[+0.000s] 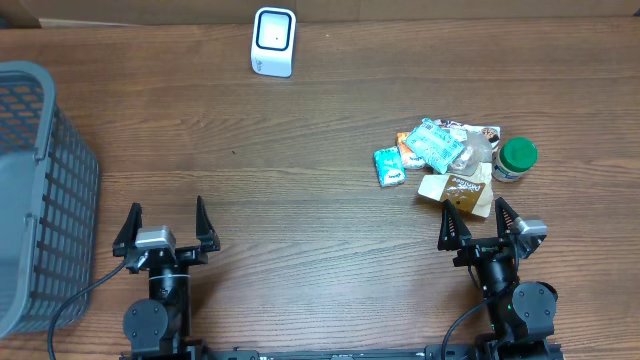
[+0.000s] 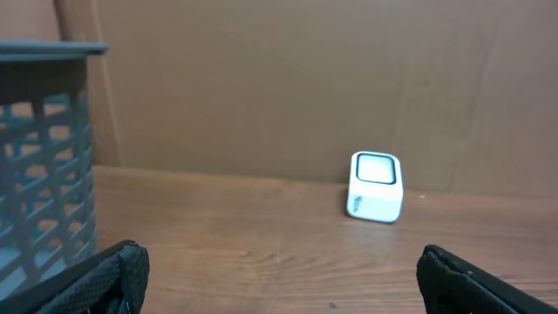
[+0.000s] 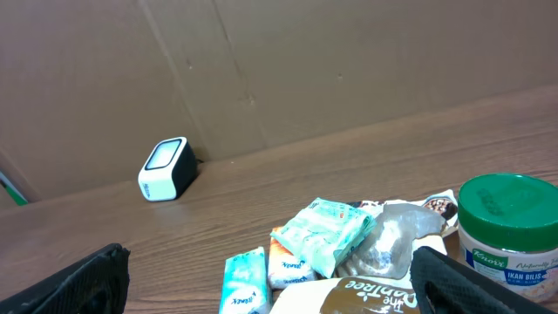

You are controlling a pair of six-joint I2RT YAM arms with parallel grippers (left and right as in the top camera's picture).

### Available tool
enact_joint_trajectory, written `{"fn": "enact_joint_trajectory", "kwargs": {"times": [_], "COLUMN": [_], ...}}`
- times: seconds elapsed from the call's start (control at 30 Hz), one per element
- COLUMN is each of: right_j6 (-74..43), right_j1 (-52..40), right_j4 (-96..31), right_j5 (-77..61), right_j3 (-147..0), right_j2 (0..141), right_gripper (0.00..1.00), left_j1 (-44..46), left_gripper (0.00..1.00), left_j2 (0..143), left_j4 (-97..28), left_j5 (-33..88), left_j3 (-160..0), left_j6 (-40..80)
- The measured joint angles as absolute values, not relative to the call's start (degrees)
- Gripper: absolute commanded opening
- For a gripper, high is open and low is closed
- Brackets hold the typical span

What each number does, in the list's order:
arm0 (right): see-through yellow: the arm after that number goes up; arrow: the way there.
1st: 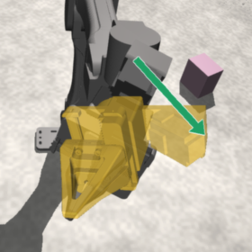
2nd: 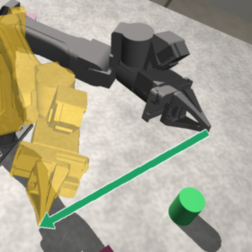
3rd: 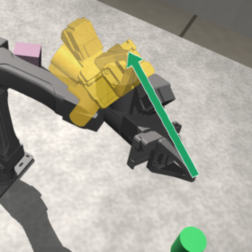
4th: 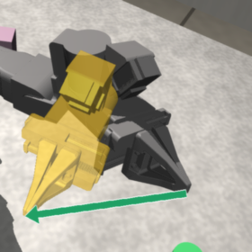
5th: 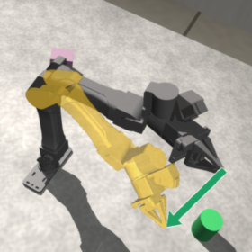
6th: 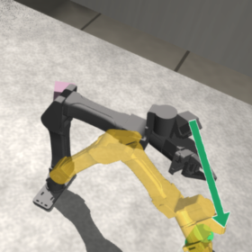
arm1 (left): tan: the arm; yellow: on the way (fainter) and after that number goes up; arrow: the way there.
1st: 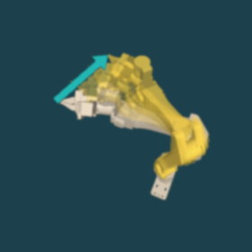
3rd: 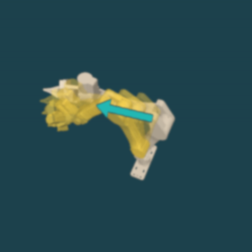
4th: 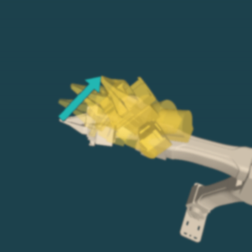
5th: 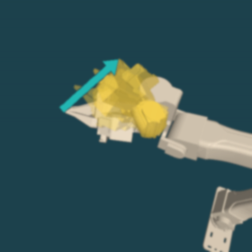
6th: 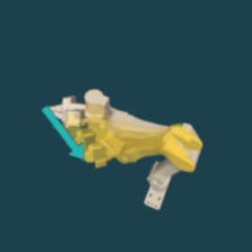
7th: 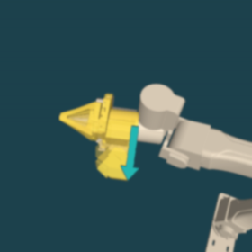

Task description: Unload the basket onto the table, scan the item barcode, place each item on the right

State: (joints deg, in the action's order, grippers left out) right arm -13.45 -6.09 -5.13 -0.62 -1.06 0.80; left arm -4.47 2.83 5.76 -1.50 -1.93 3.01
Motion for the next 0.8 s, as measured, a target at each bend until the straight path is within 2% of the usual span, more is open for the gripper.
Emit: {"fn": "enact_joint_trajectory", "kwargs": {"times": [0.3,0.8], "right_j6": [-13.45,-13.43], "right_j1": [-6.09,-6.09], "right_j4": [-5.17,-5.17], "right_j5": [-0.62,-0.62], "right_j3": [-1.06,-1.06], "right_j2": [0.8,0.8], "right_gripper": [1.0,1.0], "left_j1": [-4.47,-4.47], "left_gripper": [1.0,1.0], "left_j2": [0.97,0.97], "left_j4": [-3.55,-3.75], "left_j5": [-6.15,-6.94], "left_j3": [-0.6,-0.51], "left_j6": [3.01,3.01]}}
